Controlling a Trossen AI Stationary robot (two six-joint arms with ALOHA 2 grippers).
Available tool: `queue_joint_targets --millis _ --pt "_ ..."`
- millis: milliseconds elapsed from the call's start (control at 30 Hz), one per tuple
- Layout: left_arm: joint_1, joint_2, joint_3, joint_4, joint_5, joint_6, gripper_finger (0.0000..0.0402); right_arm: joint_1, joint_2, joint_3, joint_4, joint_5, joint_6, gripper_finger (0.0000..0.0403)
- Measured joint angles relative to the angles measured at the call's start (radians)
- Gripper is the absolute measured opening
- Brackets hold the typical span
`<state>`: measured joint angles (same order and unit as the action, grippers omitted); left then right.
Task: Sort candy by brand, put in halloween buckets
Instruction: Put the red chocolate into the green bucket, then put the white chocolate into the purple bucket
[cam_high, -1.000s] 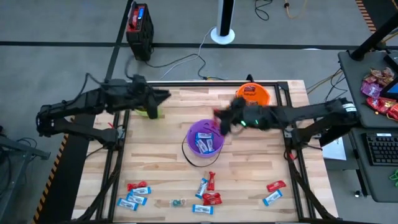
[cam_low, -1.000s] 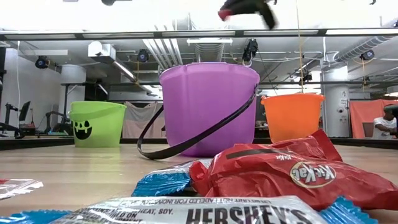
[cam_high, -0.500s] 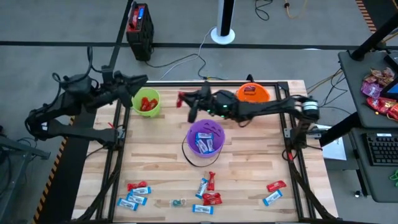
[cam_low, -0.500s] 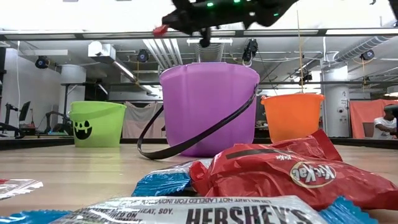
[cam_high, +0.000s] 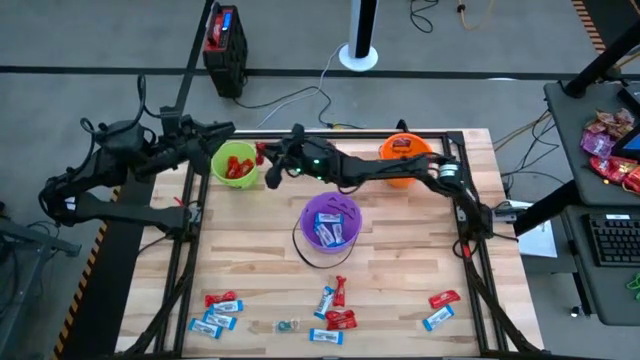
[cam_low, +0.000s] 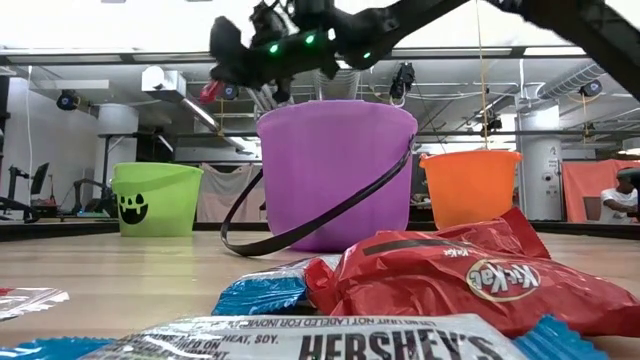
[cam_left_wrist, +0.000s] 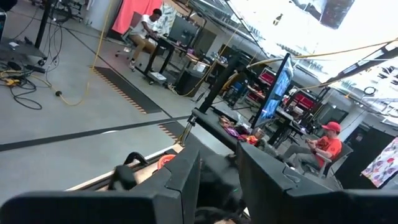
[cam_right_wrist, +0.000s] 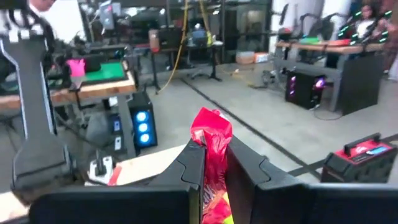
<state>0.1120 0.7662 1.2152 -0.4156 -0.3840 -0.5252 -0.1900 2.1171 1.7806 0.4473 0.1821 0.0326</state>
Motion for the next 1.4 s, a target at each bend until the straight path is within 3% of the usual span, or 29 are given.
queue_joint_targets --millis 300,600,933,1167,1267,1400 --pt "0.000 -0.017 0.000 0.094 -0.101 0.019 0.0090 -0.030 0.236 0.315 -0.117 -0.026 0.000 0.0031" --pt "0.001 -0.055 0.000 0.094 -0.116 0.020 0.0090 -0.040 0.428 0.578 -0.295 -0.026 -0.012 0.0043" --pt "0.001 -0.051 0.000 0.093 -0.116 0.045 0.0090 -0.048 0.420 0.563 -0.389 -0.026 0.023 0.0136" --pt "0.001 -0.046 0.000 0.092 -0.110 0.042 0.0090 -0.047 0.405 0.566 -0.424 -0.027 0.034 0.0176" --pt "0.000 -0.049 0.000 0.046 -0.042 0.013 0.0090 -0.041 0.355 0.566 -0.507 -0.034 0.010 0.0187" --pt "-0.011 -0.051 0.000 -0.147 0.181 -0.179 0.0090 -0.026 0.213 0.566 -0.744 -0.036 -0.053 0.0193"
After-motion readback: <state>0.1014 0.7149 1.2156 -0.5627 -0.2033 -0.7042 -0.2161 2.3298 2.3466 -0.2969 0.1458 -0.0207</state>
